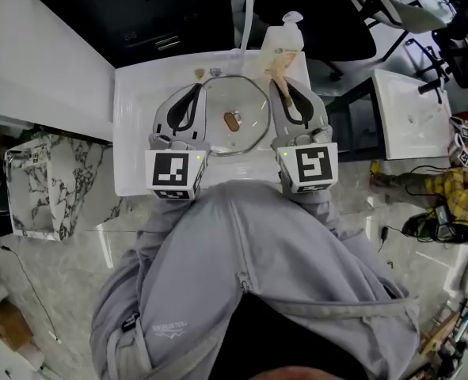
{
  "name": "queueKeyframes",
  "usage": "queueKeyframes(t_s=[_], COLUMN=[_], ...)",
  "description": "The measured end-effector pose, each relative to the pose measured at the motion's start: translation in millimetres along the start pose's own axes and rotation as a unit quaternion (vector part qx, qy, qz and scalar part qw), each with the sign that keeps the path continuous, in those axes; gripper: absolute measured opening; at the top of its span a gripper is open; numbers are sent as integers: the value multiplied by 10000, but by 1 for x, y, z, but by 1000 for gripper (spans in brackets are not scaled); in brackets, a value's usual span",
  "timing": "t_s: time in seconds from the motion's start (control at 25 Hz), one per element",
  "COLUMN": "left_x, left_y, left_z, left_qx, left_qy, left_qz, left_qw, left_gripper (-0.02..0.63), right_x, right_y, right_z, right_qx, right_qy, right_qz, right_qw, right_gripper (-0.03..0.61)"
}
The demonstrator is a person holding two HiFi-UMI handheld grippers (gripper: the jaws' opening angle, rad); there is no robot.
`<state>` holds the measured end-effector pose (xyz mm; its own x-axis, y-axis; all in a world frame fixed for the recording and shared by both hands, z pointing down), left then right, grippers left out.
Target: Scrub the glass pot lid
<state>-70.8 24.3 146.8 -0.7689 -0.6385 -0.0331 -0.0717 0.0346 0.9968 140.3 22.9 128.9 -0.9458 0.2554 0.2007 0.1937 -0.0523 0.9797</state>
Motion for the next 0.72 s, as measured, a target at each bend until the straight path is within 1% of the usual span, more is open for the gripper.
queueKeyframes(t_s=[0.12, 0.28, 0.52, 0.72], left_x=[-10, -19, -33, -38], left_y=[4, 12, 18, 19], left_z=[4, 4, 0, -3], left_qx=[-4, 70, 53, 53], left_qy=[-155, -253, -389, -419], left_qz=[-28, -19, -43, -42], left_qw=[9999, 9997, 9992, 9991], left_gripper=[6, 6, 6, 6], right_x=[0, -2, -9, -13], right_y=[12, 23, 35, 35], right_z=[6, 10, 12, 11], right_qx=[103, 92, 20, 20], right_qy=[-46, -119, -255, -351], right_qz=[-283, -450, -554, -482], right_qw=[9995, 9989, 9981, 9982], right_gripper=[35, 35, 35, 35])
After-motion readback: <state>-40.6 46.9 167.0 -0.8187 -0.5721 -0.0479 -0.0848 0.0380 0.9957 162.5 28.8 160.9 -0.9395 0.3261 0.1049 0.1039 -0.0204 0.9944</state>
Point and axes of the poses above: the fingertips, and each gripper's own axes: z backward along the fingers, x to its left, y out of its underside, the point moved 9 cm from there along z, backward along the fingers, and after that the axes turned 14 degrees about y, right-handed, at the moved point
